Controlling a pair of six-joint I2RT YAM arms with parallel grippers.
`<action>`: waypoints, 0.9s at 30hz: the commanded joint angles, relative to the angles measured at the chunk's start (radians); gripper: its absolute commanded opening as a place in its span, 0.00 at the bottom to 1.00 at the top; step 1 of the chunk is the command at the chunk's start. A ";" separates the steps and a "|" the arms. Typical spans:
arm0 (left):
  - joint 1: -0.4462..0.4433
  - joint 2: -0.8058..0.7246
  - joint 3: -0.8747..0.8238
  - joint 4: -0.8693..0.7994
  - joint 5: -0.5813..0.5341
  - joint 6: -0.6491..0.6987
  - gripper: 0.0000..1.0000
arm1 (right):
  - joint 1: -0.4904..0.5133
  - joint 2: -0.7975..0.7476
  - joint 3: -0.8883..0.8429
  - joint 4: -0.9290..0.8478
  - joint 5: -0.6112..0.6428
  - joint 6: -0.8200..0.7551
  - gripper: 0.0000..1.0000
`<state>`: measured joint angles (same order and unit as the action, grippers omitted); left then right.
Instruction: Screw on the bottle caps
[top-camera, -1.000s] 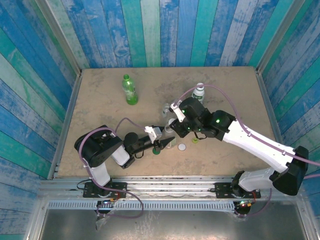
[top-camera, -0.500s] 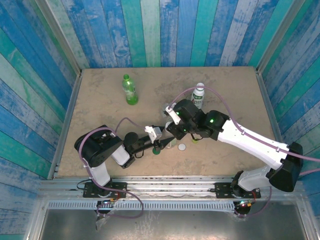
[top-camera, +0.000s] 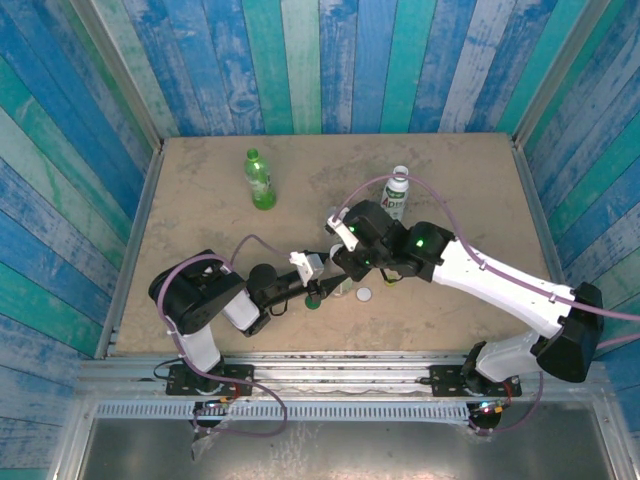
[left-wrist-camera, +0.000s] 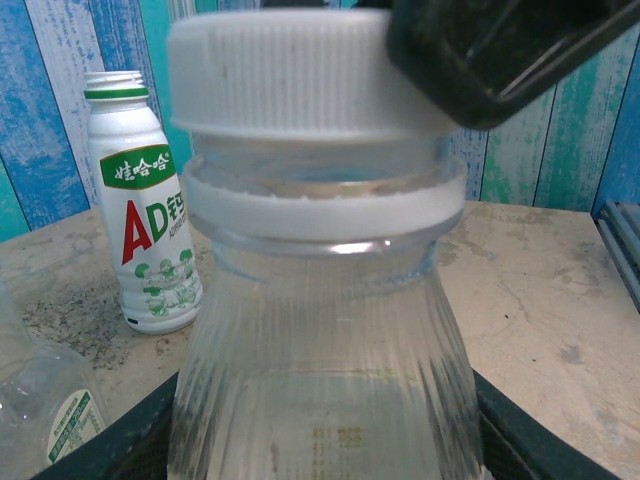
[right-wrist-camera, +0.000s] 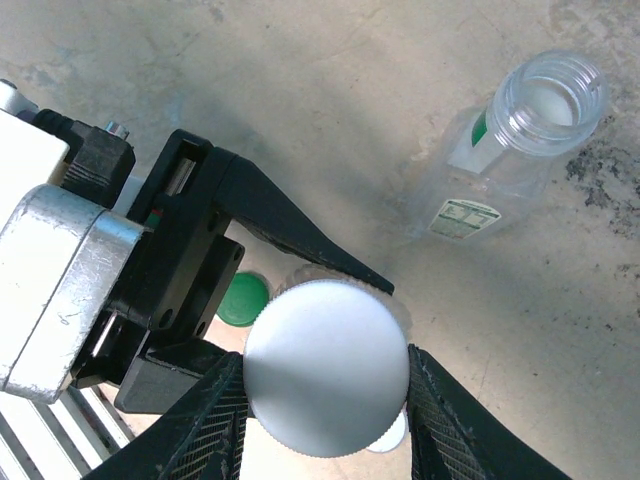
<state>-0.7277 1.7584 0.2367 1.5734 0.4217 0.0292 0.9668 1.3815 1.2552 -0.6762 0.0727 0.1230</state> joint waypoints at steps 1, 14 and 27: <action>0.008 0.041 0.004 -0.030 -0.005 0.017 0.44 | 0.009 -0.021 -0.048 0.007 0.019 -0.021 0.43; 0.010 0.036 0.000 -0.040 0.001 0.023 0.44 | 0.011 -0.059 -0.030 0.032 0.039 -0.005 0.64; 0.013 0.010 -0.002 -0.085 0.071 0.048 0.44 | -0.145 -0.121 -0.137 0.189 -0.254 0.110 0.49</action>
<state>-0.7208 1.7588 0.2394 1.5700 0.4599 0.0425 0.8612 1.2404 1.1351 -0.5079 -0.0597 0.1909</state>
